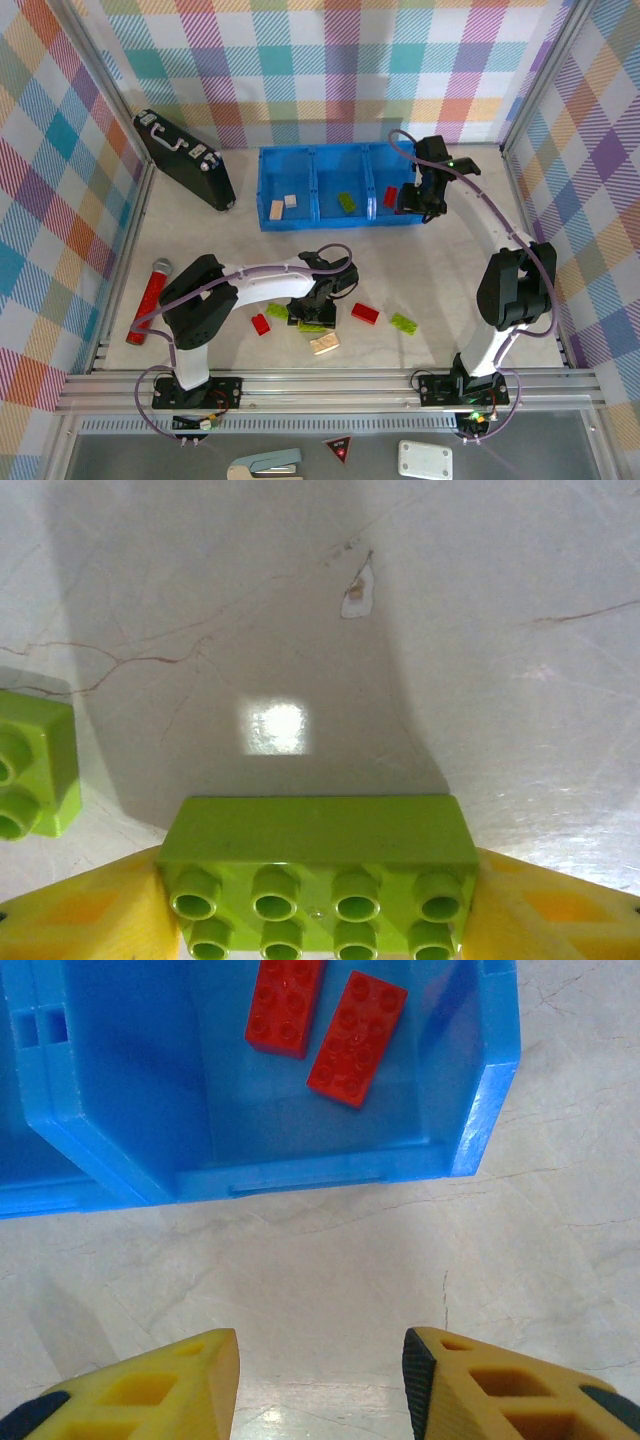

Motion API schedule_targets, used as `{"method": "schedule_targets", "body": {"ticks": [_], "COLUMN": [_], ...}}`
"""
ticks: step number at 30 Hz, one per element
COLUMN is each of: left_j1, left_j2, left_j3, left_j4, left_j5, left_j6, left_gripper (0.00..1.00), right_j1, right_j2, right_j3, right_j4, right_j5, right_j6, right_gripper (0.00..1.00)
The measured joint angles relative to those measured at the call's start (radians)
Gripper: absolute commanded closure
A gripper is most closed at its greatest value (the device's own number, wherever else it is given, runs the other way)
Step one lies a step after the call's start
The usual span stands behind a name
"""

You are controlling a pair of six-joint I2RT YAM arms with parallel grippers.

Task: Sort the legos into containers by color
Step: Pick up the lego from the middle-left of the table, then place the lego in the container.

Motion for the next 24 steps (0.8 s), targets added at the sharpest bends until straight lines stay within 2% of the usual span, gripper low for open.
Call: {"method": "schedule_targets", "body": {"ticks": [9,24], "left_j1": [0.029,0.252], "left_j2": [0.0,0.024], "left_j3": [0.099,0.411], "left_j4": [0.001,0.016], "left_j5": [-0.047,-0.064], "left_j6": [0.053,0.248], "left_gripper": [0.37,0.37], "right_j1": [0.0,0.0], "right_j2": [-0.05,-0.191], "right_j3": [-0.02,-0.184], "right_j4": [-0.004,-0.028], "right_j5": [0.005,0.035], "right_j6": [0.0,0.043], "right_gripper": [0.52,0.52]}}
